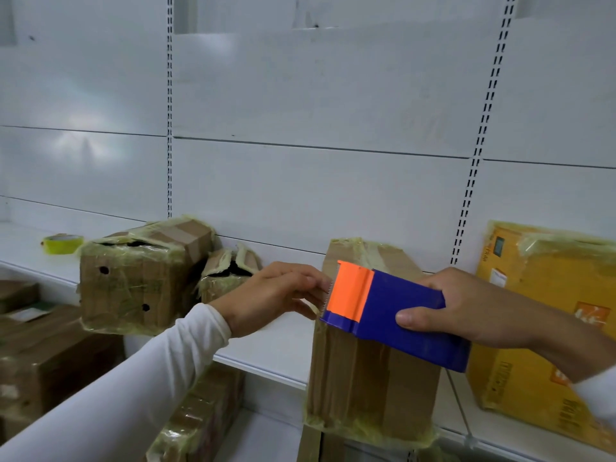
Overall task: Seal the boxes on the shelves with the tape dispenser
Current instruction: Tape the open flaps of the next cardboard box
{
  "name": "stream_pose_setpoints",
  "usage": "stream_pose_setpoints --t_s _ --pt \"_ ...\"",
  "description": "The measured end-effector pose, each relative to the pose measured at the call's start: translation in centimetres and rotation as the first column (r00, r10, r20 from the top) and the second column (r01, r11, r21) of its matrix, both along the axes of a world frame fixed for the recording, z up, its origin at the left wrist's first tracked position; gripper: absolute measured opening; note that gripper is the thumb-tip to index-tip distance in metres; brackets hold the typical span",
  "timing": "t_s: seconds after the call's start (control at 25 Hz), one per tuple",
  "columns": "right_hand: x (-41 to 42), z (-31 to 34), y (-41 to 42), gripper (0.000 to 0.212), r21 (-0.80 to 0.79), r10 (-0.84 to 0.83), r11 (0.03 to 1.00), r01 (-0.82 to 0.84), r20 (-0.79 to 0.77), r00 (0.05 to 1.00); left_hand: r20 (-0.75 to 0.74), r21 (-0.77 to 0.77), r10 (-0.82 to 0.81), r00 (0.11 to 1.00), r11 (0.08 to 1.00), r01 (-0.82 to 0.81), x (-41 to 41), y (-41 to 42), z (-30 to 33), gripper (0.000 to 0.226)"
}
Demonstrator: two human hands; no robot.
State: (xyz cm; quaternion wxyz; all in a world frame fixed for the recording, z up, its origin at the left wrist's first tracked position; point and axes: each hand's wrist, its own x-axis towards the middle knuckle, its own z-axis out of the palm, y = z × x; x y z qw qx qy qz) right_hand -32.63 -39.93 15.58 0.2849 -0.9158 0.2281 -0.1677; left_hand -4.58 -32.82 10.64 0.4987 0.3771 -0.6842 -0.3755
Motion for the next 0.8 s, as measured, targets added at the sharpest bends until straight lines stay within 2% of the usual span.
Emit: stream_pose_setpoints --t_s 0.08,0.2,0.32,0.44,0.52,0.68,0.8 --pt "0.1 0.0 0.0 0.043 0.001 -0.007 1.0 0.007 -0.02 1.0 0.005 -0.009 -0.001 1.0 1.0 0.001 0.3 0.1 -0.4 0.027" --pt "0.2 0.1 0.1 0.054 -0.017 -0.02 1.0 0.019 -0.061 0.998 0.118 -0.077 -0.016 0.993 0.997 0.025 0.0 0.1 -0.7 0.024" --pt "0.0 0.1 0.3 0.056 -0.024 -0.033 0.999 0.031 -0.088 0.996 0.078 -0.112 -0.008 0.997 0.994 0.016 -0.3 -0.1 -0.6 0.017" --pt "-0.3 0.4 0.5 0.044 -0.009 -0.03 1.0 0.03 -0.078 0.996 0.001 -0.142 0.0 1.0 0.99 0.0 -0.4 -0.4 -0.7 0.015" --pt "-0.2 0.7 0.5 0.042 -0.014 -0.034 0.999 0.033 -0.085 0.996 0.019 -0.167 0.023 1.0 0.986 -0.019 -0.4 -0.7 -0.6 0.016" --pt "-0.8 1.3 0.3 0.041 0.029 -0.016 0.999 0.021 -0.136 0.991 -0.009 -0.214 0.145 0.989 0.966 -0.143 0.3 -1.2 -0.6 0.019" --pt "-2.6 1.8 -0.1 0.052 0.04 -0.048 0.998 0.057 -0.191 0.98 -0.056 -0.218 0.227 0.972 0.948 -0.234 2.4 -1.2 -1.4 0.018"
